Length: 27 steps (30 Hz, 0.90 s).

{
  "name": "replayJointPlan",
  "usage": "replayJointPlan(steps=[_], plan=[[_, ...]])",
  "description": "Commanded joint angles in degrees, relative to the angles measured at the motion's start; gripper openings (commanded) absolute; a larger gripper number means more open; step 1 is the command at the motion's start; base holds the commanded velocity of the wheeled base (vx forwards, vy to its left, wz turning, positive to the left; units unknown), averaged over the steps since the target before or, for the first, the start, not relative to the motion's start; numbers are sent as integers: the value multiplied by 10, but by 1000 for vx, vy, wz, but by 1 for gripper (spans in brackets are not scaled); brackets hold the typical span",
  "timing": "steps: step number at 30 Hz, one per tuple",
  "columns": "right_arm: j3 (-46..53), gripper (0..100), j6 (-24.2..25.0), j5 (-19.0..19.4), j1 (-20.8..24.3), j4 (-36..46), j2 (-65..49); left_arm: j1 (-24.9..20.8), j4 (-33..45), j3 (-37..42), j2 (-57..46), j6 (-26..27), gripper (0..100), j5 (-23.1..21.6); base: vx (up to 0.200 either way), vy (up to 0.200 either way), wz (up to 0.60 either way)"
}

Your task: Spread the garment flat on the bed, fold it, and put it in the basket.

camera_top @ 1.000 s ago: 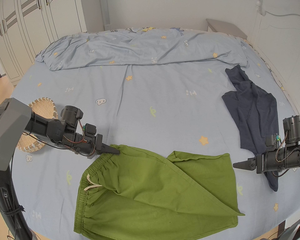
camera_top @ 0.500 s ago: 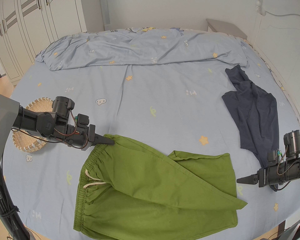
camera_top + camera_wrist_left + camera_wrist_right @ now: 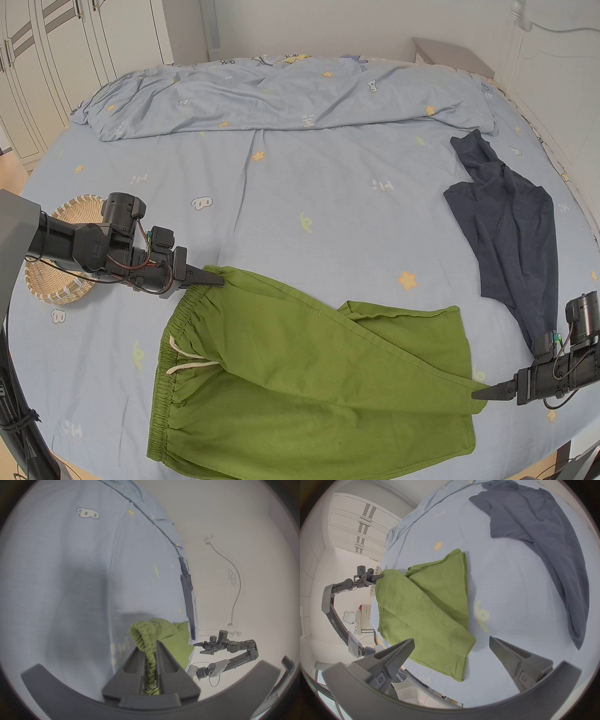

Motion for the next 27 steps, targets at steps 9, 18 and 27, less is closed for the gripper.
replayJointPlan(steps=[9, 18, 27], plan=[[12, 100, 2, 15, 26, -38, 44, 2, 0, -1, 5, 0, 0, 0, 0, 0, 0], [6, 100, 3, 15, 27, -58, 78, 4, 0, 0, 4, 0, 0, 0, 0, 0, 0], [13, 0, 2, 17, 31, -77, 81, 4, 0, -1, 4, 0, 0, 1, 0, 0, 0]])
